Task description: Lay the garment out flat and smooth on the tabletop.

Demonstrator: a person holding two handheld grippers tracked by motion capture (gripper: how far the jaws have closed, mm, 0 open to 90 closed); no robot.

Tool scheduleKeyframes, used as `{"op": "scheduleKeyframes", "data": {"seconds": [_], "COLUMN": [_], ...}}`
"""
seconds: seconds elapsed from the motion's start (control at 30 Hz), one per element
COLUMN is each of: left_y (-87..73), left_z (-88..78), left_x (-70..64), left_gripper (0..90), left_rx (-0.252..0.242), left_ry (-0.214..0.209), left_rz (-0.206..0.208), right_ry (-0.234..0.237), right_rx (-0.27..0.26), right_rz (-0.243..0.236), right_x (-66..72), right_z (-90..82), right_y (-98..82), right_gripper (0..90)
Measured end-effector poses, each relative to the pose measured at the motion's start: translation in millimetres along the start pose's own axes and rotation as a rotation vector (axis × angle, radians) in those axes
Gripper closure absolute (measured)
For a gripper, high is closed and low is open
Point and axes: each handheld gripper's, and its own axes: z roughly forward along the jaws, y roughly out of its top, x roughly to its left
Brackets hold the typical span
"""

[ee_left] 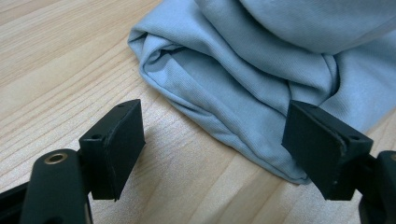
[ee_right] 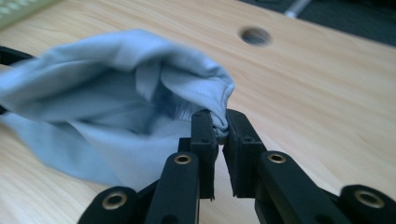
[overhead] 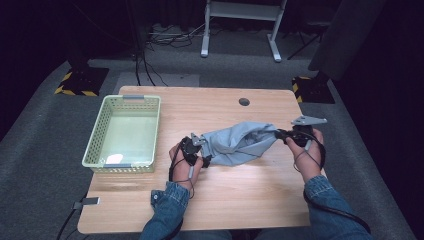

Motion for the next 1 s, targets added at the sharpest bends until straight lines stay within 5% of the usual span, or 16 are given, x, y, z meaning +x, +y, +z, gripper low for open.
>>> {"op": "scheduleKeyframes", "data": {"seconds": [0.13, 0.2, 0.23, 0.37, 0.57, 1.0], "left_y": [0.0, 0.0, 0.0, 0.3, 0.3, 0.3], "left_z": [0.1, 0.0, 0.1, 0.3, 0.3, 0.3], "left_x": [0.2, 0.5, 0.8, 1.3, 1.5, 1.4], "left_gripper": [20.4, 20.4, 20.4, 20.3, 20.3, 20.4], "left_rx": [-0.001, -0.001, 0.000, 0.000, 0.000, 0.000], "left_ry": [-0.002, -0.003, -0.004, -0.005, -0.006, -0.005], "left_rz": [0.000, 0.001, 0.002, 0.001, 0.002, 0.004], "right_ry": [-0.064, -0.107, -0.122, -0.097, -0.047, 0.110], "right_rx": [0.087, 0.157, 0.148, 0.064, -0.015, -0.003], "right_rz": [0.141, 0.214, 0.230, 0.193, 0.109, -0.077], "right_x": [-29.0, -40.3, -43.1, -38.7, -13.9, 55.1], "right_z": [-9.0, -12.6, -16.4, -30.5, -38.8, -16.2], "right_y": [-35.5, -54.3, -61.2, -66.1, -44.6, -11.1], "right_gripper": [76.7, 58.2, 52.8, 46.4, 41.5, 39.4]}}
